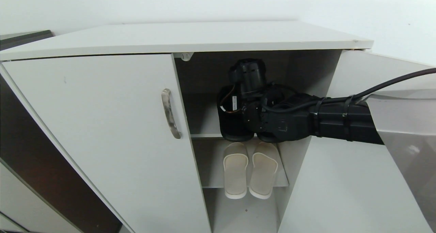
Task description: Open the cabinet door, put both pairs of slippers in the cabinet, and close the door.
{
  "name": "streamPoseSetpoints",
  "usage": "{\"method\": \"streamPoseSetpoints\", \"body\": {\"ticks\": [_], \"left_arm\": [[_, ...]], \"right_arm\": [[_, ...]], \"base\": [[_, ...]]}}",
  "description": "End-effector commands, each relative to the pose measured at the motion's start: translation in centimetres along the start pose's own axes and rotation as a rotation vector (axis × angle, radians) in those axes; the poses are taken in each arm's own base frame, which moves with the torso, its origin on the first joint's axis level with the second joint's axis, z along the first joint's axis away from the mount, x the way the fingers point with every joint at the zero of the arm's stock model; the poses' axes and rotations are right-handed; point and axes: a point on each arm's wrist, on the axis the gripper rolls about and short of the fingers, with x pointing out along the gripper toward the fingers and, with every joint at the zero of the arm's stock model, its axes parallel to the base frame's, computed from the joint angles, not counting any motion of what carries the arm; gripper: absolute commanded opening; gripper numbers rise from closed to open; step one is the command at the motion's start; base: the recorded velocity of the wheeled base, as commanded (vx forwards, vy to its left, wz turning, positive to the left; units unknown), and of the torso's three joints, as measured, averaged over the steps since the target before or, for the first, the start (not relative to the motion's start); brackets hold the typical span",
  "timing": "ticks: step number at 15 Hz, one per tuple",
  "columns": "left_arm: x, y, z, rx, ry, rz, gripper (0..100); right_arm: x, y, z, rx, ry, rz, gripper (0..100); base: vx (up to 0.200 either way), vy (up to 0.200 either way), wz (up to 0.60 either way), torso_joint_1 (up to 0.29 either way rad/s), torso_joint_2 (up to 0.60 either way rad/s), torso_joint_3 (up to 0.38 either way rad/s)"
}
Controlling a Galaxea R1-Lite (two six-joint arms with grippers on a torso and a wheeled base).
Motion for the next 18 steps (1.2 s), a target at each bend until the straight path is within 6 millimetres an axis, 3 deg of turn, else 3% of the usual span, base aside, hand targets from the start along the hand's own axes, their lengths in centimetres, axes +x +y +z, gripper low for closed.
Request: {"method": "streamPoseSetpoints", "body": {"ticks": [1,10,11,14,18], "left_arm": [[0.0,0.0,0.0,0.0,0.0,0.0,0],[0.0,0.0,0.0,0.0,0.0,0.0,0],[0.0,0.0,0.0,0.0,0.001,0.0,0],[0.0,0.0,0.0,0.002,0.0,-0.001,0],[0.0,0.0,0.0,0.002,0.0,-0.001,0]], "right_arm": [[0.6,0.3,-0.7,-0.007,0.008,-0.005,0],[0.9,0.4,-1.2,-0.016,0.021,0.002,0],[0.9,0.4,-1.2,-0.021,0.025,0.002,100],[-0.5,0.2,-0.5,-0.016,0.026,0.008,100],[-6.4,-0.8,0.7,-0.029,0.017,0.027,100]], "base": [[0.0,0.0,0.0,0.0,0.0,0.0],[0.0,0.0,0.0,0.0,0.0,0.0],[0.0,0.0,0.0,0.0,0.0,0.0],[0.0,0.0,0.0,0.0,0.0,0.0],[0.0,0.0,0.0,0.0,0.0,0.0]]}}
